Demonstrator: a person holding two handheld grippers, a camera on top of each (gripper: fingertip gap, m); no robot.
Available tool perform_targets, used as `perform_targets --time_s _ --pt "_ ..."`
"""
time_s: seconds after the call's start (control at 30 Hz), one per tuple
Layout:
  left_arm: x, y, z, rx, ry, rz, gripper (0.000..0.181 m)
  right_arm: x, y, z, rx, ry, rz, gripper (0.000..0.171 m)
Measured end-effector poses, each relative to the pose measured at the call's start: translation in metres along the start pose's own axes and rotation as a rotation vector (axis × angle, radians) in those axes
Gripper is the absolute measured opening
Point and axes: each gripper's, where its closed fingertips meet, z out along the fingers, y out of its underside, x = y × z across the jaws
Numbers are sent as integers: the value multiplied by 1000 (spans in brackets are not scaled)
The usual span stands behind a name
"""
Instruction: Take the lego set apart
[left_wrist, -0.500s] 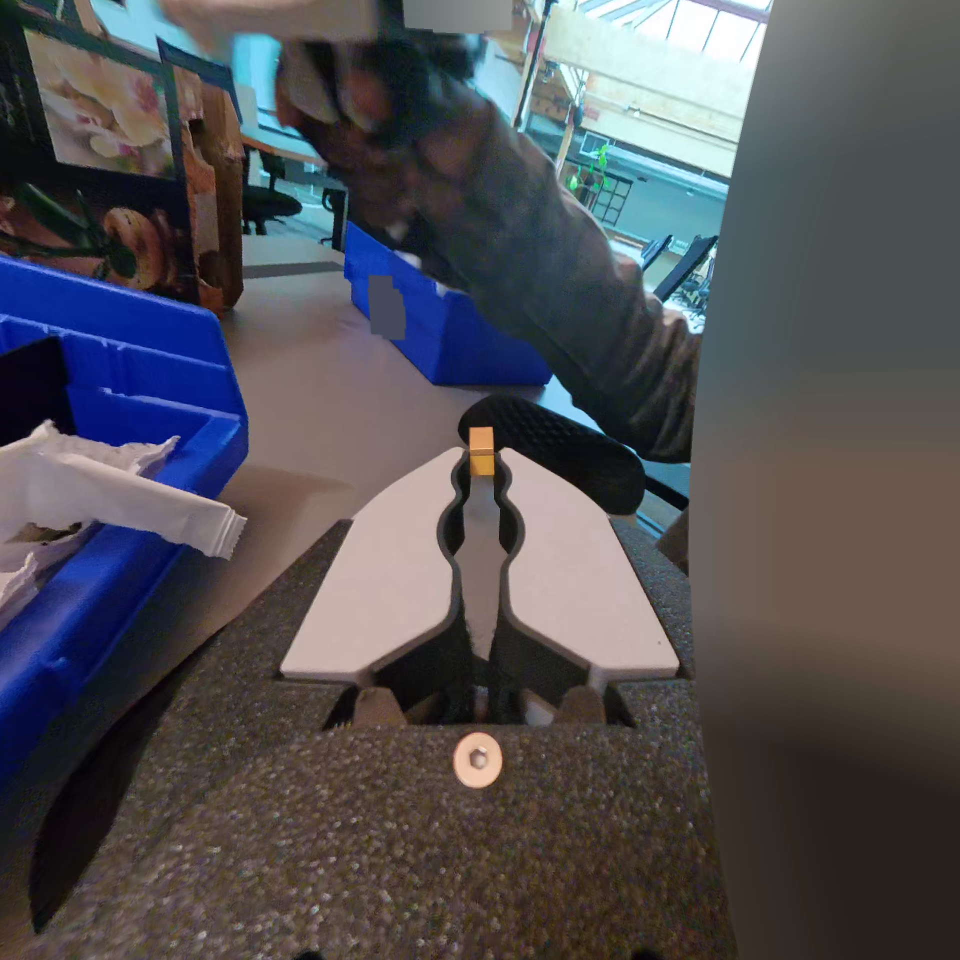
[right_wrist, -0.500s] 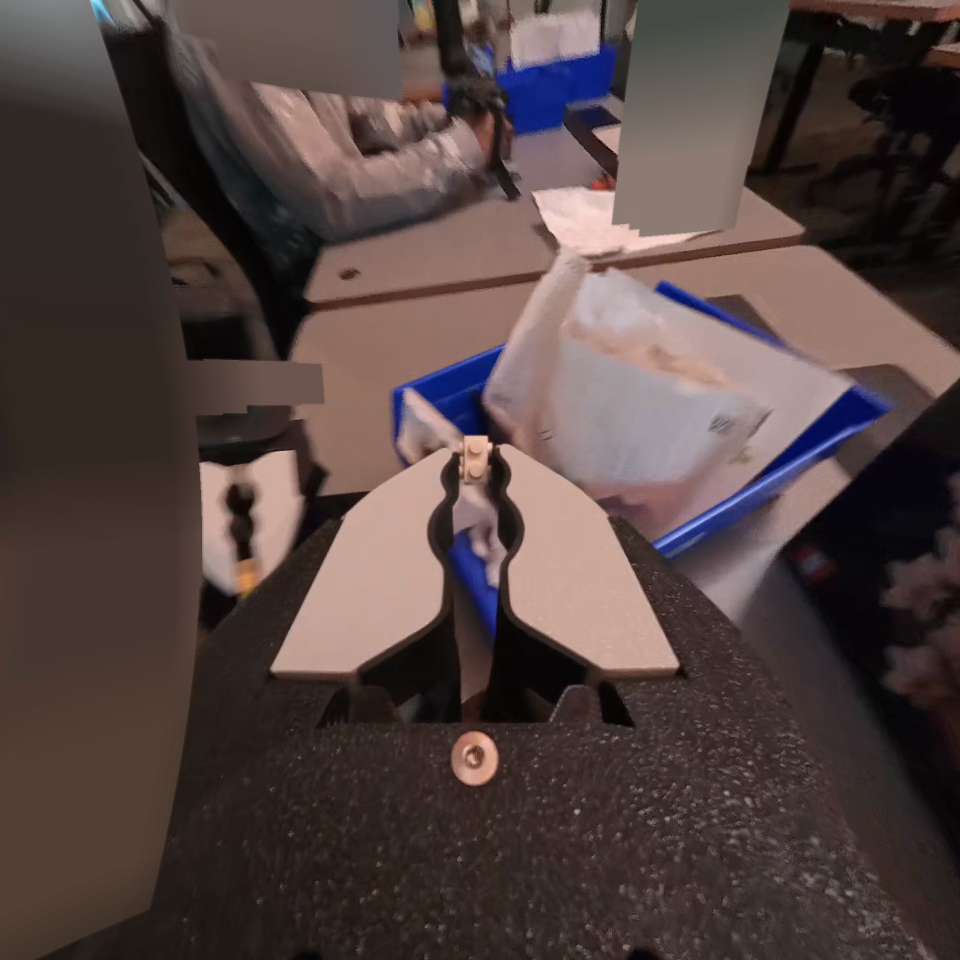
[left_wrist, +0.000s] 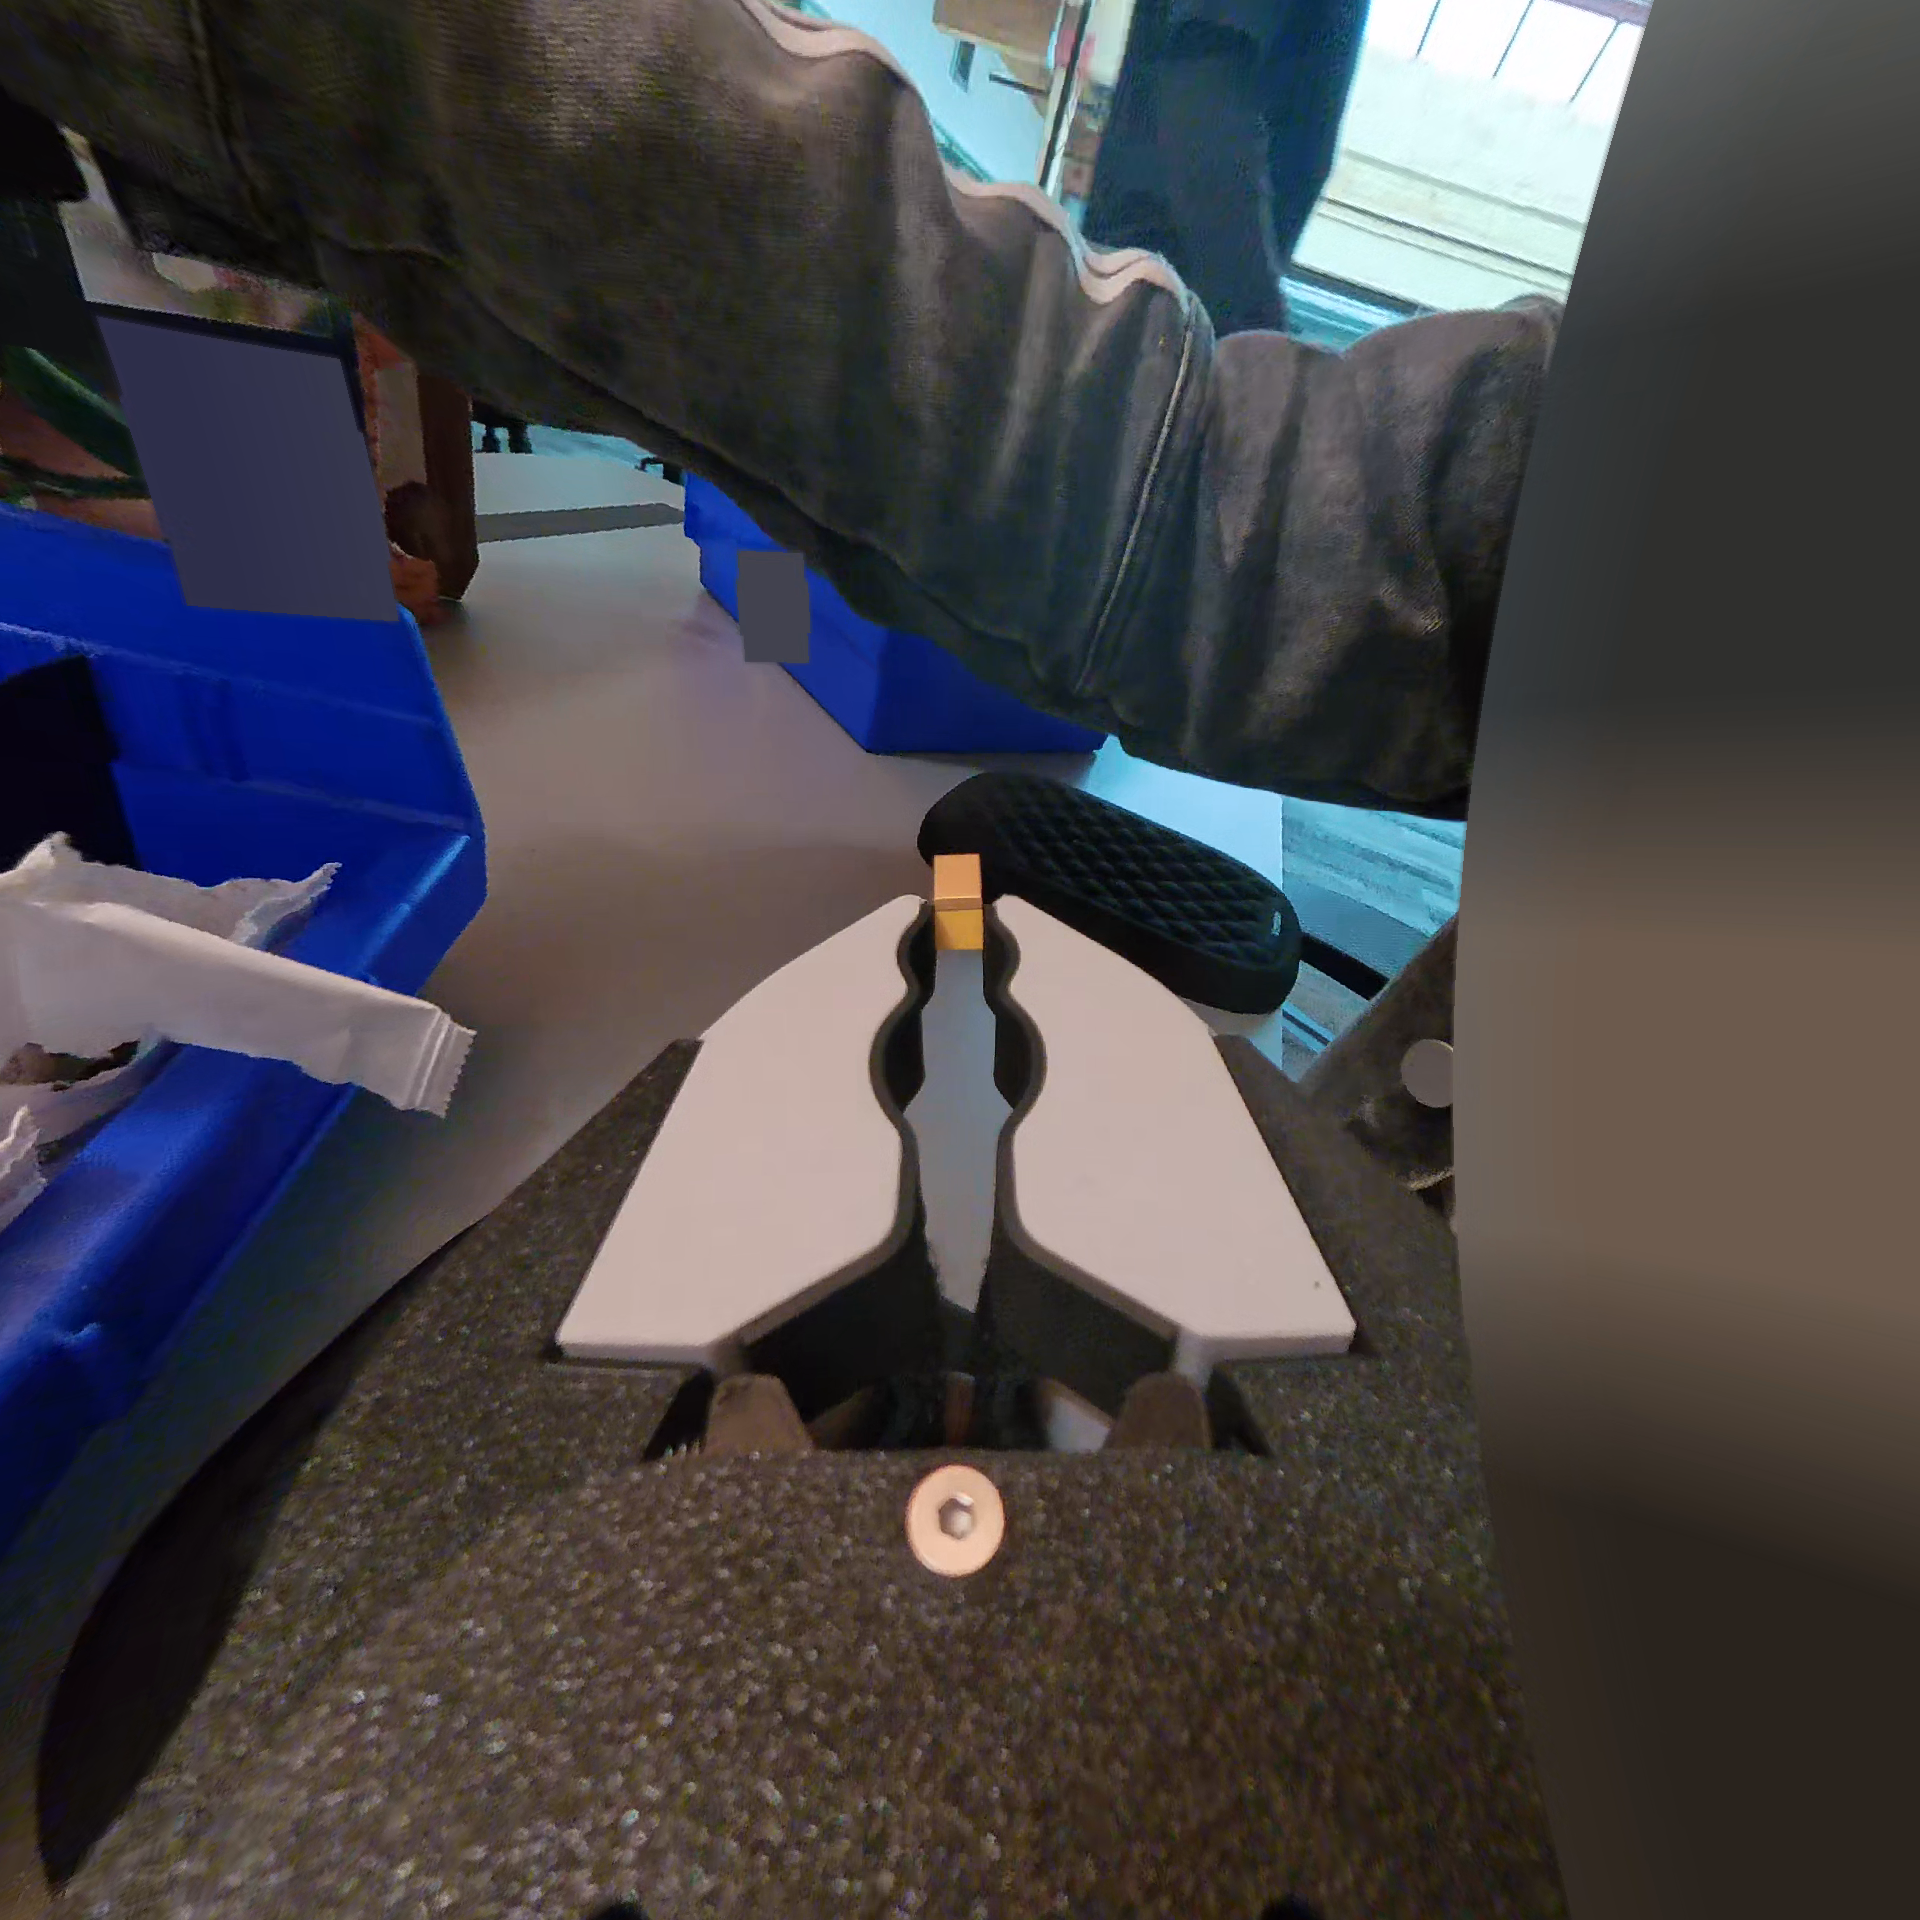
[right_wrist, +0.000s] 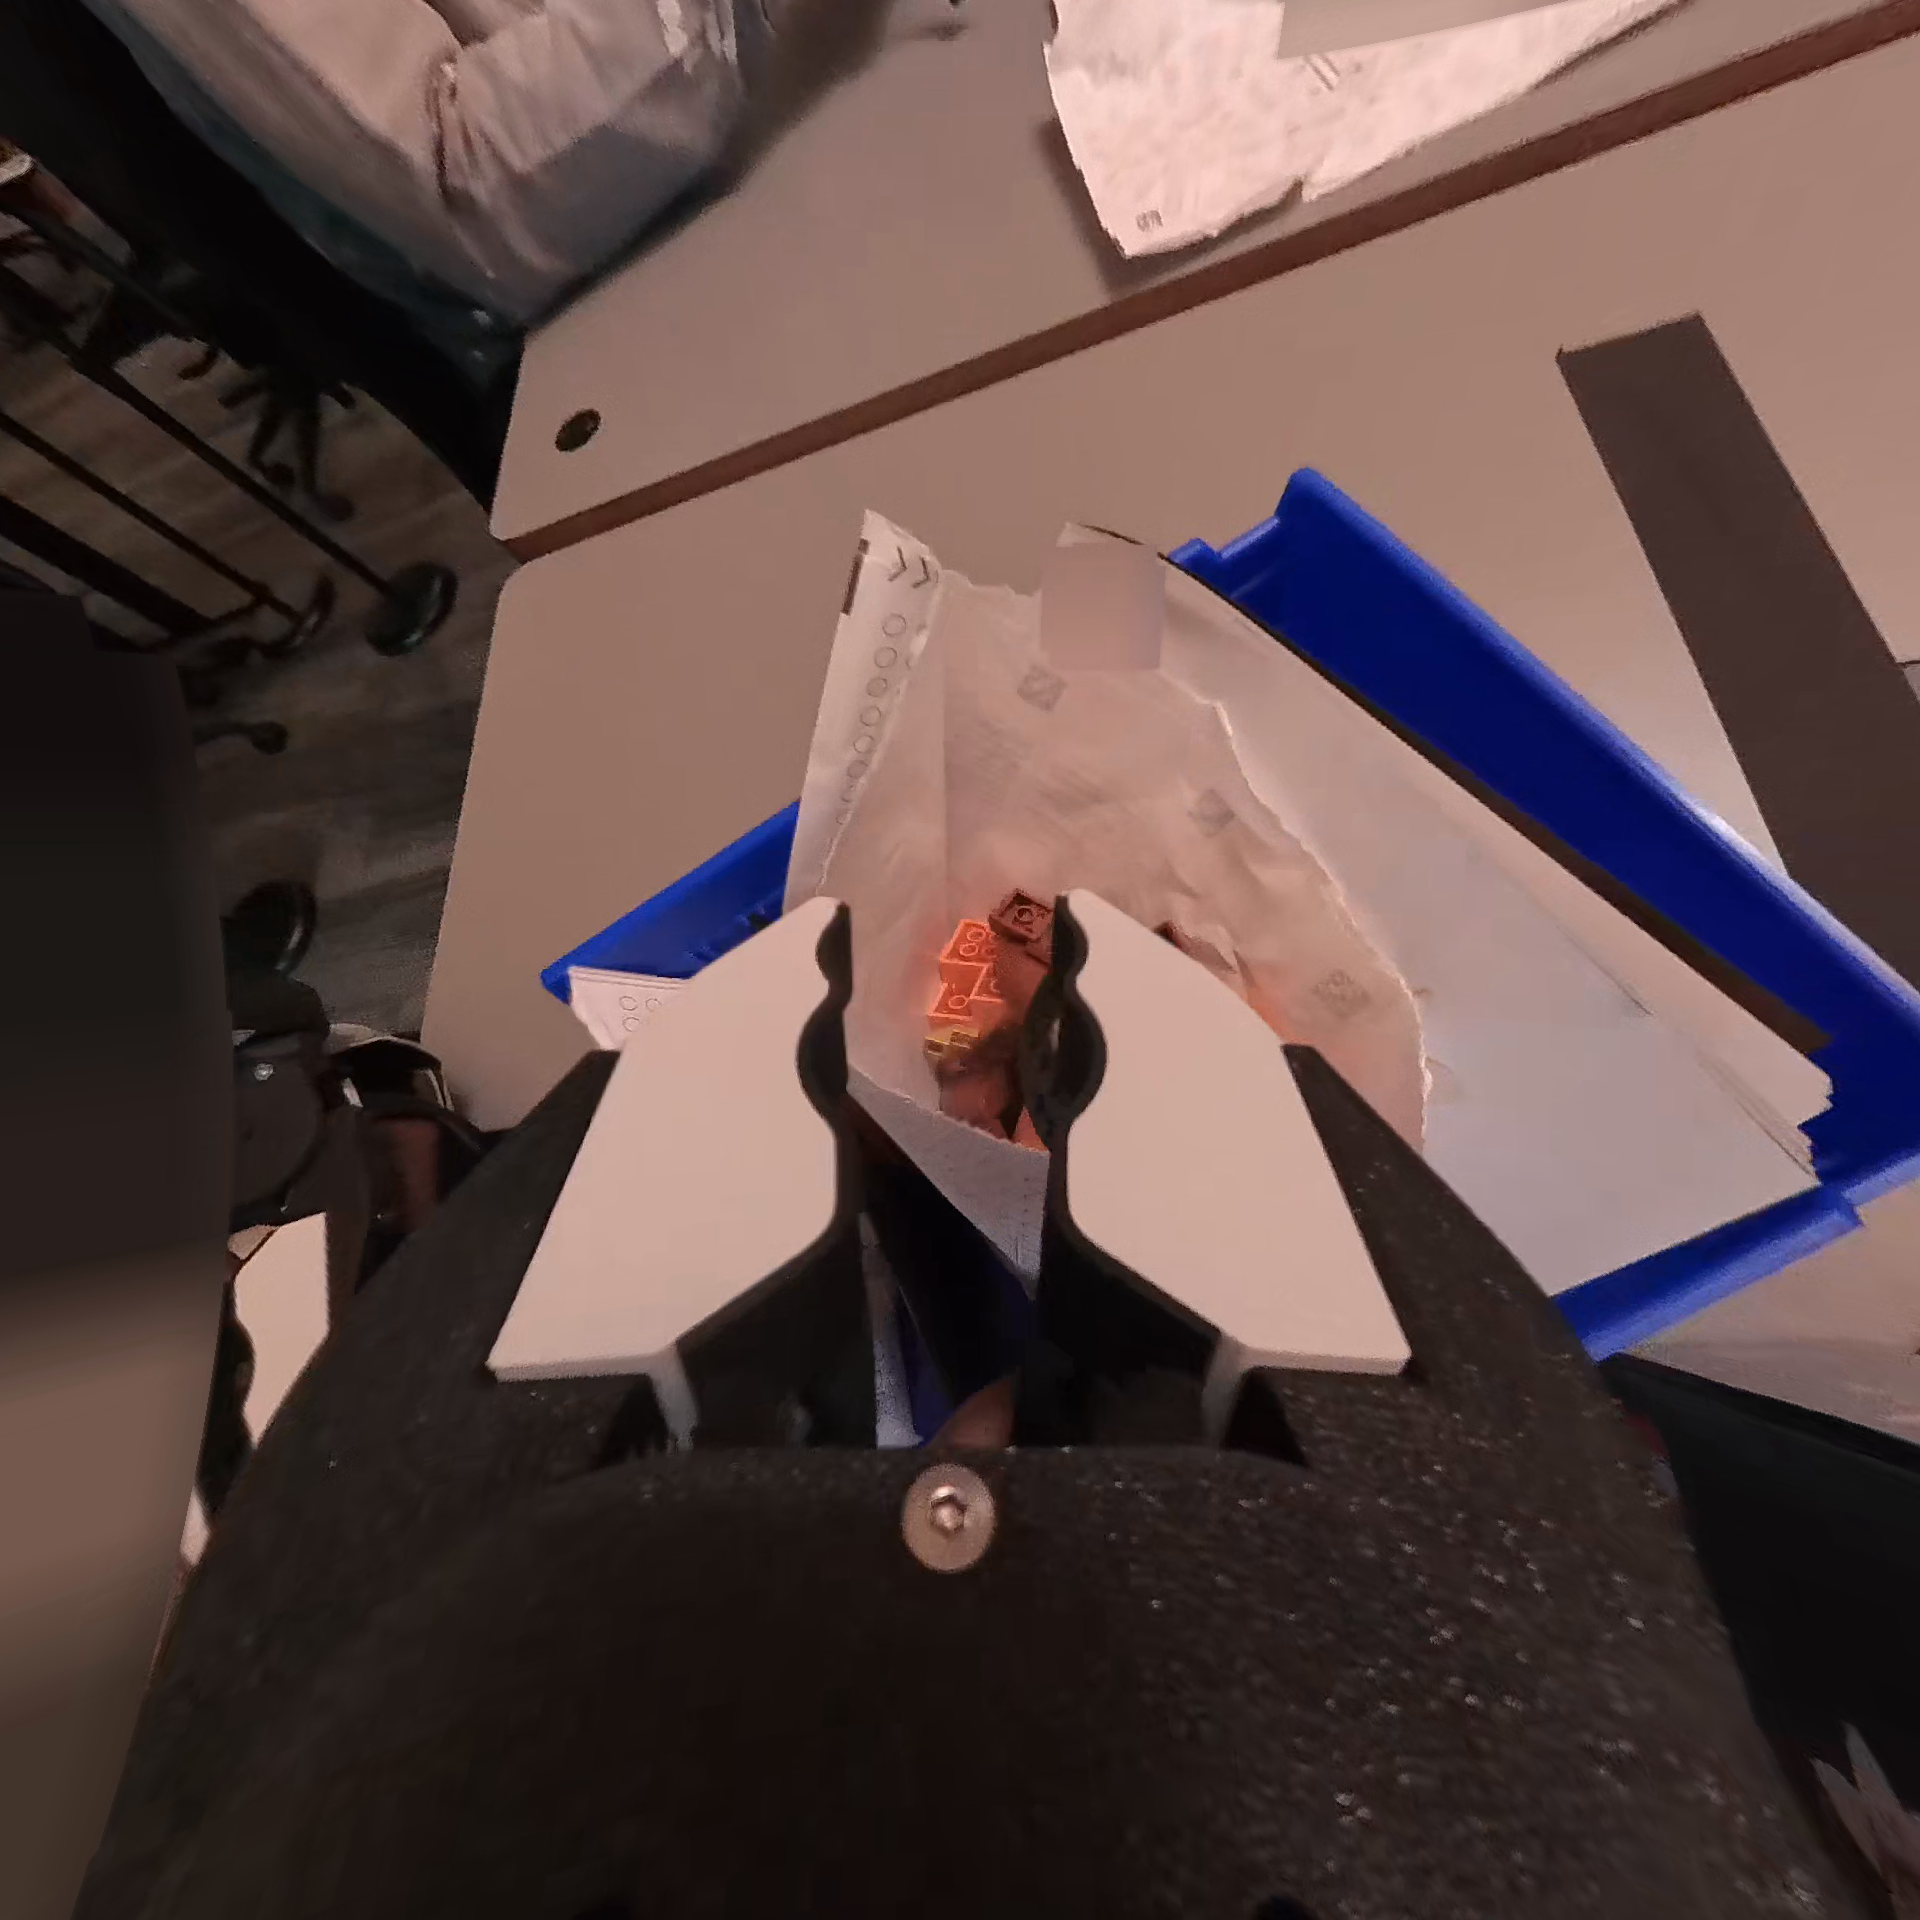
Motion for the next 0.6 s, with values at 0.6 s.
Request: perform_targets --time_s 0.6 --pt "-2 -2 -2 18 0 -19 8 -191 162 -45 90 -282 -336 28"
